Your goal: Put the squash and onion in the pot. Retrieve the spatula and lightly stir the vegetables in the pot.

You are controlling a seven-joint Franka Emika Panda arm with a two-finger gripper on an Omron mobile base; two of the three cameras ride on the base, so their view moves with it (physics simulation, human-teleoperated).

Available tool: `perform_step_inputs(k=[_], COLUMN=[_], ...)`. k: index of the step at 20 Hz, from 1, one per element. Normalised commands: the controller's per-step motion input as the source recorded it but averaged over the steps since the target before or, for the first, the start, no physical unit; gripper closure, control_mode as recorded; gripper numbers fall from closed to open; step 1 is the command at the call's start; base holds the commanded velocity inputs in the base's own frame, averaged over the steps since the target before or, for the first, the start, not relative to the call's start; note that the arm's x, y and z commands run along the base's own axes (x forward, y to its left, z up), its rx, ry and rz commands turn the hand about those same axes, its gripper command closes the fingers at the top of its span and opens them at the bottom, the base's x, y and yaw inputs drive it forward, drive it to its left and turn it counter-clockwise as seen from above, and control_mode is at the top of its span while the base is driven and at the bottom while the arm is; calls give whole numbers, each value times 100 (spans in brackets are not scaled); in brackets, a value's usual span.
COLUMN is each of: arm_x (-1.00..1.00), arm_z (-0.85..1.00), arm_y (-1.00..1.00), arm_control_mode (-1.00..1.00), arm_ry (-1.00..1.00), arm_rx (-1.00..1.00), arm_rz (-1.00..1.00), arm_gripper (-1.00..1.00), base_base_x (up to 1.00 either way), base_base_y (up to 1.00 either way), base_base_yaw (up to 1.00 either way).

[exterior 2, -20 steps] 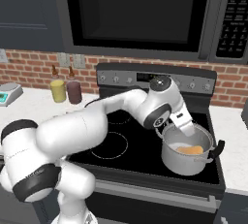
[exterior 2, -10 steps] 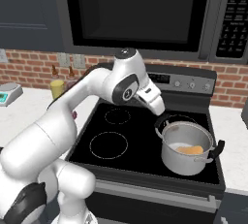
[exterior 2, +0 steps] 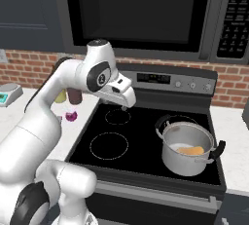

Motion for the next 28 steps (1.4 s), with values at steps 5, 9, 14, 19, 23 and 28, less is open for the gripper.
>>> perform_step_inputs(k=[5, 9, 14, 19, 23, 28], arm_x=[0, 8, 38, 58, 66, 43], arm_z=[-44, -54, -39, -24, -36, -54], arm_y=[100, 100, 93, 64, 38, 48], arm_control_mode=[-100, -100, -100, -100, -100, -100], arm_ry=[4, 1, 0, 0, 2, 0], arm_rx=[0, 3, 7, 15, 20, 16], arm_rz=[18, 9, 1, -4, -11, -13], arm_gripper=[-100, -100, -100, -100, -100, -100], base_base_x=[0, 0, 0, 0, 0, 0], base_base_y=[0, 0, 0, 0, 0, 0], base_base_yaw=[0, 0, 0, 0, 0, 0])
